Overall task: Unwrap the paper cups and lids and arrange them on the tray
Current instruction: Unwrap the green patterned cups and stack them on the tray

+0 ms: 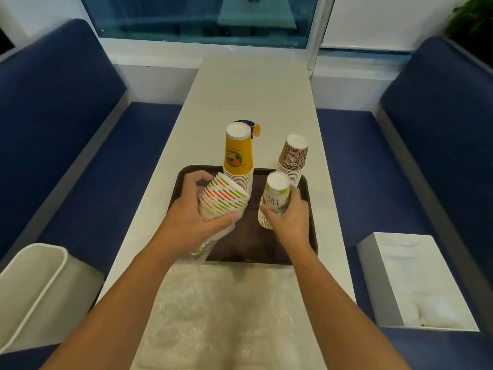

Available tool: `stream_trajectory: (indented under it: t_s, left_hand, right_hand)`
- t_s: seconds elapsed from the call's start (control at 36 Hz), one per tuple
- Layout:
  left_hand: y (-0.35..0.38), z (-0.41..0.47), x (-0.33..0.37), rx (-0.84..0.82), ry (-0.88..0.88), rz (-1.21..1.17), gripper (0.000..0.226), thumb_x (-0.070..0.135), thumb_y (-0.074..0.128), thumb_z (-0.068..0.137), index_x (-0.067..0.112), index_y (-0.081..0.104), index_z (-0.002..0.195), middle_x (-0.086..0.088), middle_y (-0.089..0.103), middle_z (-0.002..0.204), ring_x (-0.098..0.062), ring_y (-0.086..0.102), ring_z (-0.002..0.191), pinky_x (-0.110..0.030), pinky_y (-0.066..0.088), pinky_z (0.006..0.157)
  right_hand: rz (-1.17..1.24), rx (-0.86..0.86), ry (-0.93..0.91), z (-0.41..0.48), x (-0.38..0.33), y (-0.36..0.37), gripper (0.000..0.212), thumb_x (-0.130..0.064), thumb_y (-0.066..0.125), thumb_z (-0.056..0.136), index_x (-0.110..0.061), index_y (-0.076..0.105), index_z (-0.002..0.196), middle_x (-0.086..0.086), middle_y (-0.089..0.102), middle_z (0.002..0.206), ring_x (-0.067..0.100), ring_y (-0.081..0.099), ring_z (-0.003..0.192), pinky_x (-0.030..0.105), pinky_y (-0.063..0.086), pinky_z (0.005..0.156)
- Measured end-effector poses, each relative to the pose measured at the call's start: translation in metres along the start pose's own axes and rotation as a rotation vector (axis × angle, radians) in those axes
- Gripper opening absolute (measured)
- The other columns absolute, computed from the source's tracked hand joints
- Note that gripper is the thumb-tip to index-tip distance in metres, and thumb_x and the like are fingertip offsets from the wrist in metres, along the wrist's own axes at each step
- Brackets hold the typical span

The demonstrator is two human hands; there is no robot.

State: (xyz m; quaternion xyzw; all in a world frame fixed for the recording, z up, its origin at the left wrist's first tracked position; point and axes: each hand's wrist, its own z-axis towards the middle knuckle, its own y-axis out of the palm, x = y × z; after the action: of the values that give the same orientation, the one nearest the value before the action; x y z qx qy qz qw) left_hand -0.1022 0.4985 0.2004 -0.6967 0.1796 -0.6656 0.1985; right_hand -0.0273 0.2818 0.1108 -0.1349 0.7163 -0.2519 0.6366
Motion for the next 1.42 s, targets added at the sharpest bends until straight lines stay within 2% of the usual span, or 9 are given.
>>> stream_trajectory:
  t_s: [0.14,0.28,0.39,0.5,0.72,0.89,1.08,1.25,1.42]
  left_hand:
    - [0.0,0.003,-0.005,0.005,-0.003,0.035,0.083,0.059,0.083,0.071,0.056,0.029,0.133,0.038,0.048,0.122,-0.002,0.062,0.108,-0.014,0.051,0.082]
    - [-0.004,0.001,-0.008,0.011,-0.015,0.05,0.082,0.061,0.082,0.069,0.054,0.032,0.134,0.038,0.049,0.121,-0.003,0.061,0.109,-0.013,0.05,0.083]
    - [-0.003,-0.003,-0.003,-0.006,0.038,0.059,0.082,0.062,0.082,0.067,0.059,0.033,0.133,0.037,0.053,0.119,-0.003,0.064,0.106,-0.019,0.057,0.084]
    - [-0.005,-0.008,-0.003,-0.01,0.093,0.094,0.082,0.056,0.086,0.072,0.056,0.035,0.136,0.031,0.057,0.12,-0.003,0.066,0.106,-0.026,0.062,0.086]
    - [-0.017,-0.018,-0.003,0.008,0.125,0.131,0.082,0.057,0.088,0.073,0.053,0.037,0.137,0.024,0.059,0.123,-0.009,0.067,0.107,-0.033,0.064,0.084]
    - [-0.019,-0.018,0.005,-0.021,0.13,0.074,0.082,0.058,0.086,0.073,0.056,0.037,0.14,0.029,0.059,0.124,-0.003,0.065,0.109,-0.025,0.061,0.087]
    - [-0.02,-0.014,0.005,-0.011,0.105,0.008,0.081,0.06,0.084,0.07,0.058,0.038,0.136,0.033,0.056,0.123,-0.003,0.063,0.111,-0.016,0.058,0.078]
    - [-0.021,-0.004,0.0,0.004,0.039,0.015,0.085,0.061,0.082,0.066,0.061,0.032,0.135,0.033,0.051,0.127,-0.011,0.063,0.114,-0.023,0.057,0.09]
    - [-0.011,0.005,-0.008,-0.002,0.008,0.041,0.086,0.053,0.087,0.072,0.061,0.024,0.13,0.037,0.045,0.124,-0.008,0.06,0.114,-0.026,0.058,0.092]
  right_hand:
    - [-0.033,0.01,0.035,-0.002,0.005,0.009,0.089,-0.037,0.09,0.077,-0.037,0.035,0.147,-0.005,0.047,0.148,0.021,0.048,0.138,0.042,0.044,0.11]
    - [0.028,0.33,-0.3,-0.036,-0.039,-0.01,0.067,-0.035,0.08,0.086,-0.027,0.044,0.142,-0.003,0.038,0.147,0.008,0.036,0.133,0.007,0.03,0.104]
    - [0.027,0.001,-0.538,-0.051,-0.086,-0.017,0.029,-0.044,0.06,0.1,-0.026,0.062,0.123,-0.011,0.055,0.125,0.007,0.051,0.119,0.031,0.05,0.099]
    - [0.074,-0.327,-0.384,-0.057,-0.115,-0.025,0.019,-0.033,0.058,0.104,-0.019,0.071,0.103,-0.009,0.07,0.099,0.006,0.066,0.094,0.038,0.061,0.083]
    - [0.063,-0.143,-0.372,-0.049,-0.12,-0.04,0.018,-0.024,0.05,0.108,-0.014,0.064,0.111,-0.001,0.068,0.099,0.009,0.064,0.09,0.039,0.057,0.078]
    - [-0.328,-0.572,-0.707,-0.051,-0.123,-0.056,0.081,-0.004,0.065,0.091,-0.034,0.028,0.157,-0.012,0.017,0.151,0.008,0.037,0.13,0.018,0.043,0.107]
    - [-0.595,-0.258,-0.952,-0.021,-0.113,-0.068,0.083,0.003,0.079,0.079,-0.022,0.045,0.15,0.005,0.038,0.155,0.03,0.044,0.123,0.047,0.05,0.097]
    - [-0.091,0.138,-0.477,-0.009,-0.075,-0.064,0.072,-0.043,0.088,0.078,-0.028,0.051,0.137,-0.014,0.051,0.12,0.006,0.041,0.113,0.017,0.044,0.09]
    - [-0.075,0.043,-0.049,-0.003,-0.021,-0.009,0.078,-0.048,0.087,0.077,-0.035,0.042,0.139,-0.003,0.054,0.129,0.02,0.051,0.128,0.044,0.051,0.105]
